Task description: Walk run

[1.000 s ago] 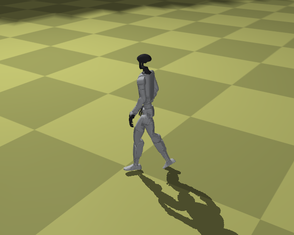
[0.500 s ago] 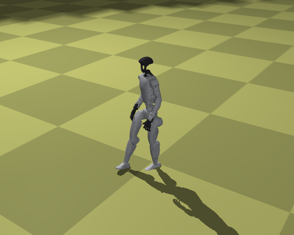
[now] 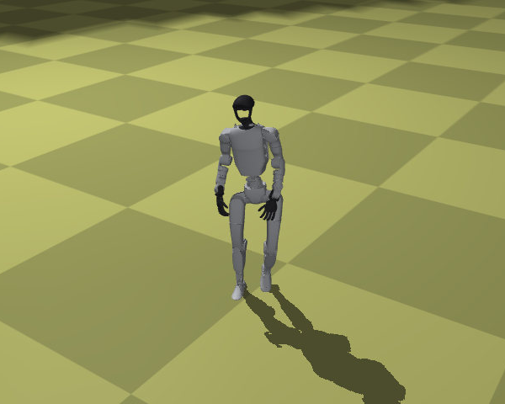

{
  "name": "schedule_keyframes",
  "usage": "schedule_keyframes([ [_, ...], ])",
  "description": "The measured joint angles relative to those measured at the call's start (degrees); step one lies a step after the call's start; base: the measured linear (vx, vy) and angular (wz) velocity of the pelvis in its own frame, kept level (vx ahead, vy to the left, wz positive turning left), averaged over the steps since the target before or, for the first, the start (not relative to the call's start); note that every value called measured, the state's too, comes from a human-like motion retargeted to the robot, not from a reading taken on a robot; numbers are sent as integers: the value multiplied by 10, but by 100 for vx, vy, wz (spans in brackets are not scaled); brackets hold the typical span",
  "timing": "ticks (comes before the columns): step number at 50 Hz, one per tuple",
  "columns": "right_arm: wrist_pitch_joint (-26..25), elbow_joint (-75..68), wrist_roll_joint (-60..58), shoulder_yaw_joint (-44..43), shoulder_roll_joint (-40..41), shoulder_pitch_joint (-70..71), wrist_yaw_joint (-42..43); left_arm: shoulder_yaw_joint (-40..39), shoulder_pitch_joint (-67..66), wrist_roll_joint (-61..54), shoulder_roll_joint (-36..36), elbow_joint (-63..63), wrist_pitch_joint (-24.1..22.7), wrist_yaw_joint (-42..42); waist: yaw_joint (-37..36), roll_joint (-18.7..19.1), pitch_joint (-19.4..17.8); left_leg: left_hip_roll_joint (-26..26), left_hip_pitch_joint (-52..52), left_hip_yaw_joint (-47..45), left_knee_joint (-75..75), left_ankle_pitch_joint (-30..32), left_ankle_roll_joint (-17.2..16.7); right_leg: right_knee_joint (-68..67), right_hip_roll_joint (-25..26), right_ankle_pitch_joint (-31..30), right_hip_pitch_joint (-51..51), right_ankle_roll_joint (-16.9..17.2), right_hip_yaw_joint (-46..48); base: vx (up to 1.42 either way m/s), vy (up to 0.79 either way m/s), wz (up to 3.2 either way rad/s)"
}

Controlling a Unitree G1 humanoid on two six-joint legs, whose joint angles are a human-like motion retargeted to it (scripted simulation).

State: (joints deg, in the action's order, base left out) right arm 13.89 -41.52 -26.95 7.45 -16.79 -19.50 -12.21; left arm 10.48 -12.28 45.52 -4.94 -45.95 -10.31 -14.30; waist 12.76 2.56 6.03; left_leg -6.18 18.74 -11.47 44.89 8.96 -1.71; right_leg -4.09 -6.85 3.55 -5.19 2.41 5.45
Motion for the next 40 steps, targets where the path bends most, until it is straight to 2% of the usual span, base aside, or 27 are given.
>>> schedule_keyframes([
  [2, 4, -10, 5, -3, 5, -5, 2, -7, -10, -34, 8, -7, -8, 8, -18, -2, 2, 7, 16, -33, -57, -39, 20, 3, 7, 5, 15, -4, 16, 54, -12, 100],
  [4, 7, -21, 11, -3, 9, -8, -3, -13, -18, -64, 13, -15, -15, 17, -30, 2, 5, 19, 29, -62, -132, -71, 59, 8, 17, 11, 31, -2, 43, 43, -8, 117],
  [7, 9, -36, 10, 2, 6, -7, -18, -17, -24, -92, 18, -26, -22, 33, -45, 11, 8, 37, 43, -123, -257, -79, 97, 20, 36, 17, 57, 0, 83, 47, -5, 103],
  [10, 7, -48, -7, 9, 0, 3, -45, -11, -21, -98, 19, -33, -23, 34, -56, 14, 11, 4, 71, -128, -364, -63, 116, 32, 49, 21, 79, 3, 115, 49, -3, 89],
  [13, -1, -52, -34, 11, -2, 11, -73, -5, -15, -79, 16, -33, -14, 20, -49, 12, 15, -14, 84, -170, -439, -42, 126, 37, 57, 21, 98, 7, 151, 60, -2, 95],
  [16, -11, -57, -54, 11, 3, 15, -87, -9, -13, -74, 20, -31, -8, 14, -48, 6, 15, -19, 82, -203, -464, -62, 125, 34, 64, 14, 120, 16, 168, 62, -4, 52],
  [18, -18, -62, -60, 7, 10, 14, -87, -15, -13, -77, 25, -29, -7, 15, -55, -2, 19, -19, 77, -201, -453, -62, 146, 27, 64, 1, 132, 32, 168, 66, -8, 10],
  [20, -24, -68, -57, -1, 20, 9, -83, -23, -16, -79, 28, -29, -4, 22, -62, -14, 30, -23, 67, -209, -442, -49, 167, 15, 60, -26, 143, 56, 162, 62, -18, -3],
  [21, -27, -72, -52, -5, 26, 4, -78, -29, -19, -79, 28, -30, 0, 25, -66, -24, 37, -24, 59, -203, -443, -45, 167, 6, 56, -55, 148, 66, 161, 88, -27, -14],
  [23, -30, -82, -35, -11, 40, -4, -60, -41, -23, -81, 32, -36, 10, 17, -69, -39, 50, -33, 42, -169, -442, -65, 167, -25, 46, -136, 154, 89, 163, 107, -12, -4],
  [25, -26, -94, -11, -15, 52, -7, -32, -50, -20, -87, 34, -46, 20, -20, -68, -28, 49, -28, 27, -137, -430, -87, 167, -84, 46, -234, 145, 109, 128, 89, 19, 46],
  [28, -18, -84, 9, 6, 47, -2, 6, -39, -7, -90, 21, -46, 43, -58, -47, 15, 28, 1, -20, -100, -415, -115, 161, -236, 67, -327, 100, 79, 134, 71, 4, 95],
  [30, -17, -64, -13, 23, 33, 6, 27, -27, -2, -76, 6, -44, 45, -65, -44, 37, 18, 22, -46, -84, -414, -128, 159, -292, 106, -313, 62, 83, 88, 65, -7, 60],
  [33, -11, -35, -55, 19, 24, 14, 62, -20, 6, -36, -3, -49, 32, -82, -30, 54, 7, 22, -79, -54, -410, -149, 157, -346, 137, -211, -1, 82, 17, 63, -1, 94],
  [35, 0, -27, -44, 9, 30, 13, 84, -15, 4, -22, -1, -53, 34, -88, -14, 64, 1, 21, -101, -32, -411, -159, 157, -346, 123, -154, -37, 73, 10, 61, 2, 143],
  [37, 18, -23, -8, 4, 39, 6, 97, -11, -2, -22, 5, -56, 39, -84, 2, 66, -1, 13, -120, -8, -412, -167, 157, -312, 85, -104, -66, 52, 26, 63, -5, 150],
  [40, 41, -17, 26, 5, 47, -3, 114, -12, -11, -27, 9, -62, 37, -73, 15, 52, -5, -13, -148, 32, -413, -180, 161, -212, 25, -93, -97, 37, 39, 61, -12, 134],
])
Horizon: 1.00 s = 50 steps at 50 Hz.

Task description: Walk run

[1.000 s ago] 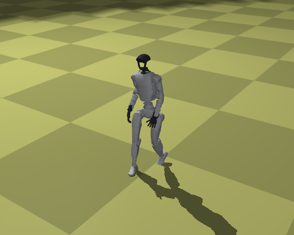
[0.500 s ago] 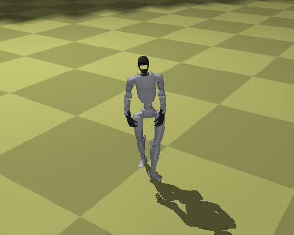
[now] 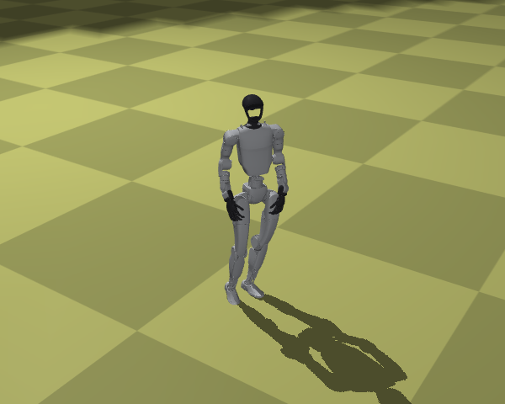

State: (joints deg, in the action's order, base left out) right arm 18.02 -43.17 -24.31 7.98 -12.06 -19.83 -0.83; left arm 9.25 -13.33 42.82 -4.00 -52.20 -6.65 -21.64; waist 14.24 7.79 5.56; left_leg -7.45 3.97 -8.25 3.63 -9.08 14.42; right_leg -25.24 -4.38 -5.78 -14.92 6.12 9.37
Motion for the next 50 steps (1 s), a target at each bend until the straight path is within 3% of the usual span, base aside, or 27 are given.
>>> schedule_keyframes([
  [6, -1, 10, -14, 10, -3, -9, 2, -8, -11, -26, 4, -13, 3, 2, 17, -30, -17, -32, -72, 82, 6, -26, -7, 201, -30, 24, -56, -4, -67, 63, -18, 125],
  [10, -21, 12, -32, 18, -11, -4, -14, -17, -11, -33, 4, -17, 6, -1, 8, -35, -25, -24, -111, 108, 14, -40, -25, 287, -18, 46, -79, 89, -50, 65, -28, 65],
  [12, -22, 14, -32, 18, -11, -6, -17, -17, -18, -38, 9, -18, 4, 2, 18, -37, -27, -28, -129, 127, 18, -31, -34, 276, -17, 46, -77, 69, -47, 70, -24, 81],
  [13, -23, 11, -28, 16, -9, 3, -20, -19, -15, -44, 10, -23, 3, 1, 21, -41, -22, -30, -129, 132, 21, -22, -43, 263, -9, 40, -81, 37, -67, 70, -27, 83],
  [15, -15, 6, -12, 11, -2, 6, -11, -18, -15, -48, 10, -30, 5, -3, 29, -42, -13, -27, -135, 149, 32, 4, -68, 238, -7, 23, -81, 6, -35, 74, -34, 103],
  [17, -1, -2, 11, 9, 9, 3, 8, -21, -17, -55, 8, -36, 7, -8, 51, -40, -4, -18, -137, 177, 55, 46, -99, 226, -2, -17, -74, 10, -63, 87, -46, 149],
  [20, 15, -13, 52, 13, 26, 2, 7, -38, -22, -75, 11, -45, 5, -7, 56, -41, 11, -3, -126, 192, 123, 188, -178, 201, 4, -25, -51, -3, -96, 81, -47, 101],
  [22, -7, -13, 41, 13, 17, 7, -30, -32, -23, -81, 16, -44, 6, 9, 64, -41, 13, 11, -92, 177, 209, 285, -240, 195, -4, -4, -26, -17, -77, 79, -38, 103],
  [24, -41, -7, 5, 19, -7, 16, -55, -18, -23, -74, 16, -30, 2, 39, 64, -57, 19, 21, -44, 126, 308, 349, -268, 199, -21, 10, -2, -30, -47, 69, -33, 89],
  [25, -52, -5, -12, 23, -18, 20, -65, -9, -23, -63, 12, -18, -1, 56, 64, -65, 22, 28, -20, 99, 353, 381, -269, 201, -29, 17, 9, -36, -31, 65, -36, 82],
  [26, -54, -7, -23, 29, -24, 22, -78, -4, -25, -43, 5, -3, -2, 76, 65, -71, 24, 32, 3, 89, 382, 372, -246, 203, -26, 26, 21, -40, -31, 65, -40, 75],
  [29, -66, -17, -37, 41, -30, 27, -114, -8, -29, 0, -7, 36, -8, 122, 52, -87, 24, 48, 63, 32, 430, 289, -178, 214, -21, 42, 53, -49, -27, 57, -37, 26],
  [32, -84, -19, -48, 43, -27, 25, -134, -19, -31, -8, -5, 57, -21, 139, 9, -106, 18, 52, 118, -36, 413, 209, -138, 227, -3, 50, 79, -65, -49, 60, -33, -68],
  [35, -86, -14, -68, 34, -18, 17, -131, -20, -33, -22, -5, 72, -35, 145, -12, -102, 13, 50, 163, -55, 335, 144, -119, 237, 17, 64, 102, -75, -35, 48, -23, -23],
  [41, -86, -24, -58, 18, -2, 6, -139, -24, -38, -9, -1, 89, -41, 147, -20, -68, -15, 42, 206, -91, 97, 124, -80, 246, 81, 100, 160, -100, -29, 61, -21, -6],
  [45, -91, -31, -49, 13, -1, 12, -154, -32, -37, -25, 2, 83, -34, 147, -23, -70, -21, 8, 229, -91, -28, 88, -87, 248, 97, 121, 195, -115, -30, 63, -20, -34],
  [50, -95, -42, -42, 16, 0, 18, -173, -43, -26, -54, 7, 72, -30, 114, -29, -79, -17, 20, 221, -120, -31, 85, -68, 225, 106, 127, 227, -116, -40, 72, -16, -49],
])
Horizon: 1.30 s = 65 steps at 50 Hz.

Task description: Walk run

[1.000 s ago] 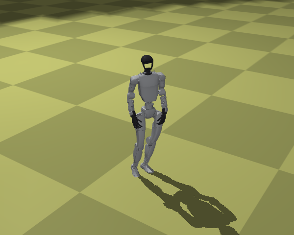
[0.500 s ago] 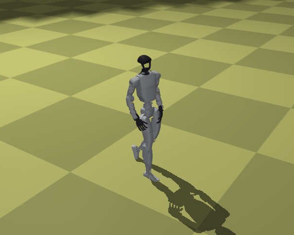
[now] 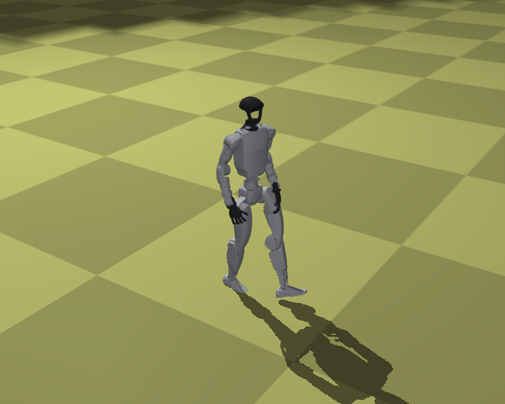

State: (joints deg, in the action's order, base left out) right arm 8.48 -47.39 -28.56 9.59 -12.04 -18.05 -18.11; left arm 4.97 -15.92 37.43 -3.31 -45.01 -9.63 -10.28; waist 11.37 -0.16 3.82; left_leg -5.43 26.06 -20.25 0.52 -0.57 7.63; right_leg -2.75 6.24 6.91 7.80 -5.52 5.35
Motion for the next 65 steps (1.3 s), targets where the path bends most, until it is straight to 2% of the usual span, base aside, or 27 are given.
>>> schedule_keyframes([
  [2, -7, -4, 5, -2, 2, -4, -3, -3, -1, 6, -1, 4, 2, 0, -15, -7, 13, 1, -8, -9, 17, 16, 23, -12, -8, -27, 13, 19, -5, 88, -13, -82],
  [5, -17, -12, 18, -16, 15, -11, 0, -8, 0, 30, -2, 7, 17, 5, -22, -13, 40, -10, -27, 5, 14, 71, 30, -41, -22, -113, 23, 71, 19, 95, -7, -34],
  [7, -17, -19, 20, -18, 24, -10, 12, -14, -1, 43, 1, 4, 34, -28, -18, -18, 51, -12, -34, 30, 30, 57, 35, -88, -30, -215, 15, 121, 7, 98, -3, -11],
  [9, -15, -22, 14, -13, 31, -2, 26, -11, 0, 45, -7, 10, 44, -55, -10, -8, 46, -3, -42, 65, 53, 35, 39, -167, -5, -302, -12, 166, -35, 75, -4, 27],
  [10, -15, -20, 8, -5, 33, 3, 34, -7, 1, 44, -16, 15, 46, -57, -2, 2, 40, 7, -51, 76, 64, 21, 39, -217, 20, -331, -33, 181, -55, 81, -9, 21],
  [12, -18, -3, -29, 20, 24, 16, 50, 1, 1, 46, -31, 20, 40, -31, -7, 17, 27, 31, -82, 57, 62, 0, 39, -311, 41, -363, -74, 191, -53, 76, -9, -31],
  [13, -20, 7, -55, 27, 18, 21, 59, 4, 1, 44, -34, 17, 34, -22, -11, 25, 23, 38, -96, 58, 60, -12, 36, -338, 40, -345, -92, 189, -46, 63, -4, -43],
  [16, -12, 32, -107, 19, 14, 25, 98, -4, 3, 34, -24, -9, 26, -49, -9, 30, 12, 41, -137, 53, 50, -36, 29, -376, 23, -250, -145, 149, -30, 64, -1, 6],
  [20, 31, 45, -30, 17, 20, 13, 151, -10, 12, 5, -16, -50, 19, -52, 41, 37, -21, 35, -198, 79, 32, -51, 25, -324, -19, -145, -192, 119, 15, 60, -5, 132],
  [25, 71, 55, 16, 33, 3, 16, 172, 6, 22, -34, -16, -86, 10, -58, 87, 14, -40, -11, -249, 120, 28, -79, 26, -136, -90, -140, -229, 132, 16, 59, -7, 105],
  [29, 55, 55, 6, 43, -2, 22, 149, 1, 32, -35, -11, -99, 12, -60, 99, 3, -56, -24, -296, 146, 28, -103, 18, -17, -109, -116, -265, 127, -20, 56, -14, 64],
  [30, 50, 55, 4, 46, -4, 22, 145, 0, 35, -30, -10, -101, 14, -59, 102, 5, -60, -21, -308, 154, 28, -109, 14, 12, -112, -120, -275, 131, -20, 59, -20, 55],
  [33, 40, 57, 4, 54, -9, 21, 147, -4, 41, -10, -11, -102, 17, -58, 93, 9, -57, -17, -329, 157, 32, -124, 3, 69, -120, -107, -292, 176, 33, 70, -30, 22],
  [35, 40, 60, 5, 56, -9, 14, 144, -3, 35, -1, -9, -100, 16, -59, 100, 11, -56, -16, -345, 170, 38, -128, -4, 58, -114, -111, -293, 154, 22, 66, -32, 44],
  [37, 38, 60, 12, 48, -3, 23, 129, -10, 38, 8, -10, -104, 15, -72, 96, 10, -44, -16, -345, 168, 47, -121, -16, 29, -113, -114, -303, 106, 21, 82, -42, 42],
  [39, 40, 64, 22, 37, 5, 18, 136, -14, 31, 5, -7, -108, 18, -82, 109, 20, -32, -3, -349, 185, 62, -95, -38, 12, -110, -129, -295, 77, 44, 68, -32, 96],
  [41, 43, 66, 33, 27, 16, 8, 155, -25, 24, -9, -2, -113, 23, -90, 122, 25, -13, 8, -348, 201, 88, -45, -70, 7, -108, -163, -284, 75, 51, 84, -50, 93],
  [44, 34, 56, 38, 13, 39, 0, 135, -46, 18, -31, 5, -115, 24, -99, 115, 22, 11, 18, -327, 207, 164, 95, -134, -6, -106, -154, -263, 63, 37, 82, -59, 22],
  [46, 9, 49, 32, 0, 43, 4, 108, -43, 18, -34, 8, -111, 25, -91, 106, 10, 19, 11, -292, 212, 254, 190, -180, -6, -113, -137, -240, 54, 36, 78, -49, 13],
  [48, -12, 46, 20, 3, 32, 11, 93, -28, 21, -22, 2, -96, 24, -67, 98, -12, 26, 3, -247, 189, 355, 262, -198, 0, -120, -126, -218, 42, 41, 72, -46, -2],
  [50, -12, 36, 5, 11, 20, 19, 76, -7, 24, 16, -13, -70, 21, -45, 96, -27, 30, 12, -204, 157, 427, 276, -176, 5, -118, -109, -197, 32, 31, 58, -39, 4],
  [53, -15, 19, -5, 14, 13, 28, 43, 9, 31, 90, -33, -31, 18, -22, 91, -35, 25, 50, -145, 104, 477, 179, -121, 13, -110, -94, -170, 27, 32, 55, -36, -9],
  [55, -21, 13, -4, 15, 12, 27, 30, 11, 33, 107, -38, -13, 14, -6, 69, -43, 21, 56, -107, 71, 472, 126, -92, 18, -100, -86, -153, 20, 19, 56, -33, -92],
  [57, -20, 10, -2, 13, 15, 24, 31, 13, 32, 102, -38, -5, 5, 14, 54, -43, 18, 48, -71, 70, 433, 80, -76, 21, -87, -77, -140, 16, 11, 58, -30, -88],
  [60, -14, 7, -4, 8, 20, 16, 34, 11, 28, 89, -32, -3, -6, 34, 44, -32, 11, 35, -35, 78, 323, 43, -52, 22, -62, -60, -116, 7, 7, 49, -20, -70],
  [65, -13, -3, 13, -12, 31, 10, 20, 4, 25, 72, -22, -11, -14, 26, 40, -5, -6, 9, -2, 102, 117, 32, -13, 19, -15, -30, -72, -11, -6, 66, -21, -54],
])
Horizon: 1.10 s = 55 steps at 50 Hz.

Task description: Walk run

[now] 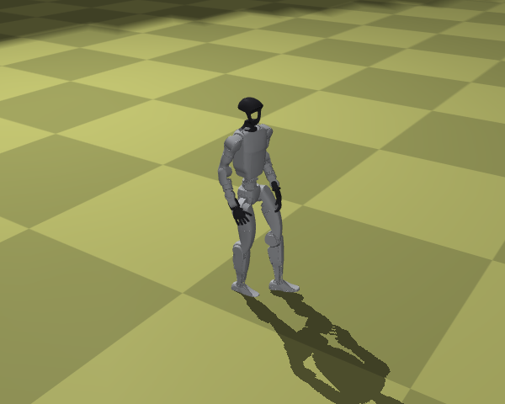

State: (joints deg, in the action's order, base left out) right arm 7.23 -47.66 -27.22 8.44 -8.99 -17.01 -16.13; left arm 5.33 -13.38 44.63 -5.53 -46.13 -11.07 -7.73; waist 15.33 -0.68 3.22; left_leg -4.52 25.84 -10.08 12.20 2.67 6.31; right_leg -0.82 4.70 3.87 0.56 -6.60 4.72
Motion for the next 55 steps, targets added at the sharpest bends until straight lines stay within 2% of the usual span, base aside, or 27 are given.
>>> schedule_keyframes([
  [2, -1, -1, 3, -3, 1, -1, -1, -2, -2, -7, 1, -4, 0, -1, -2, 1, 0, -10, 11, -25, -69, -4, 2, -1, 6, 10, 17, -4, -2, 64, -20, -46],
  [5, -3, -5, 5, -5, 4, -2, -4, -6, -1, -16, 2, -14, 1, -8, 1, 1, 1, -17, 13, -82, -133, -36, -32, -8, 18, 23, 39, -12, -1, 73, -21, -28],
  [7, -4, -13, 9, -4, 6, 3, -12, -14, 6, -27, 3, -19, 3, -21, -2, 0, 4, -15, 9, -91, -124, -30, -8, -18, 22, 23, 50, -9, 1, 86, -21, -44],
  [8, -6, -16, 7, -3, 6, 5, -17, -17, 9, -33, 3, -19, 3, -25, -8, -5, 8, -15, 7, -88, -109, -19, 23, -24, 19, 17, 54, -4, 0, 84, -20, -76],
  [10, -12, -19, 0, 1, 4, 4, -24, -25, 10, -43, 4, -16, 0, -22, -27, -15, 19, -15, 3, -94, -92, 3, 50, -40, 10, -10, 66, 15, -2, 87, -18, -107],
  [12, -17, -26, -1, -3, 9, 5, -23, -30, 11, -50, 2, -14, 1, -20, -43, -21, 28, -16, -7, -76, -85, 38, 53, -68, 2, -71, 72, 48, 3, 96, -13, -96],
  [15, -13, -39, 11, -6, 22, 12, -8, -36, 17, -61, -3, -17, 6, -56, -47, -31, 35, -14, -18, -44, -52, 8, 58, -148, -6, -225, 61, 141, -20, 89, -10, -40],
  [17, -10, -36, 13, 3, 23, 20, 3, -30, 24, -57, -23, -13, 15, -89, -38, -16, 24, 5, -38, -30, -34, -20, 57, -246, 33, -293, 26, 197, -53, 80, -18, 11],
  [19, -9, -19, -14, 15, 17, 32, 17, -25, 31, -45, -45, -11, 19, -102, -39, 0, 15, 35, -71, -51, -37, -41, 50, -337, 60, -330, -17, 214, -45, 62, -26, -28],
  [20, -9, -8, -36, 19, 12, 36, 27, -23, 34, -38, -52, -13, 16, -105, -42, 3, 13, 41, -86, -51, -40, -51, 45, -376, 60, -339, -38, 215, -35, 64, -9, -50],
  [22, 0, 15, -70, 13, 3, 38, 59, -19, 36, -31, -54, -25, 16, -120, -47, 18, 5, 39, -112, -50, -48, -67, 49, -401, 53, -272, -70, 201, -41, 78, 11, -28],
  [23, 6, 24, -75, 8, 1, 37, 80, -15, 37, -31, -52, -31, 19, -133, -44, 23, 1, 39, -128, -53, -54, -72, 47, -410, 40, -242, -89, 181, -25, 75, 6, 39],
  [28, 63, 52, -15, -7, 0, 15, 147, 7, 25, -36, -45, -38, 29, -135, 12, 44, -9, 28, -194, -29, -83, -96, 37, -326, -24, -118, -162, 139, 23, 68, -6, 108],
  [33, 87, 52, 8, -7, 7, -1, 163, 5, 15, -32, -34, -44, 30, -134, 27, 12, -12, -18, -256, -13, -91, -132, 31, -123, -101, -106, -197, 145, 19, 68, -21, 57],
  [37, 75, 46, 9, -6, 9, -3, 140, -3, 14, -27, -35, -50, 35, -157, 32, 9, -16, -18, -302, 12, -93, -156, 17, -3, -109, -84, -234, 144, -3, 69, -27, 48],
  [40, 65, 42, 12, -2, 3, 2, 129, -8, 10, -38, -34, -56, 36, -152, 25, 18, -11, -8, -321, 15, -87, -170, 3, 42, -106, -74, -248, 147, 23, 64, -24, 23],
  [43, 71, 41, 34, -7, 1, 6, 123, -2, 6, -54, -31, -68, 36, -150, 40, 28, -4, 1, -335, 35, -70, -159, -16, 8, -100, -97, -241, 89, 25, 85, -39, 75],
  [45, 76, 38, 47, -12, 4, 6, 127, -1, 7, -63, -31, -79, 39, -158, 51, 30, 7, 6, -339, 53, -52, -128, -37, -13, -106, -136, -238, 90, 56, 89, -49, 97],
  [47, 79, 37, 62, -14, 13, 0, 128, -10, 5, -70, -25, -90, 41, -164, 61, 38, 16, 24, -340, 65, -21, -61, -66, -31, -102, -138, -220, 92, 40, 84, -53, 72],
  [50, 73, 38, 68, -24, 14, 2, 105, -21, 11, -87, -11, -109, 40, -161, 55, 39, 19, 44, -316, 73, 73, 95, -117, -55, -99, -100, -193, 71, 23, 71, -40, 36],
  [52, 52, 43, 47, -26, 0, 9, 96, -11, 16, -106, -8, -106, 37, -146, 62, 21, 19, 37, -277, 71, 181, 173, -149, -50, -115, -86, -163, 57, 56, 79, -47, 42],
  [53, 44, 44, 36, -24, -6, 13, 89, -2, 17, -107, -12, -98, 33, -137, 64, 12, 20, 37, -254, 64, 234, 208, -155, -47, -117, -81, -152, 50, 59, 70, -48, 29],
  [55, 36, 42, 19, -20, -12, 19, 64, 10, 19, -82, -28, -73, 24, -113, 63, -2, 24, 54, -210, 28, 316, 245, -128, -42, -114, -63, -129, 39, 61, 59, -47, 14],
])
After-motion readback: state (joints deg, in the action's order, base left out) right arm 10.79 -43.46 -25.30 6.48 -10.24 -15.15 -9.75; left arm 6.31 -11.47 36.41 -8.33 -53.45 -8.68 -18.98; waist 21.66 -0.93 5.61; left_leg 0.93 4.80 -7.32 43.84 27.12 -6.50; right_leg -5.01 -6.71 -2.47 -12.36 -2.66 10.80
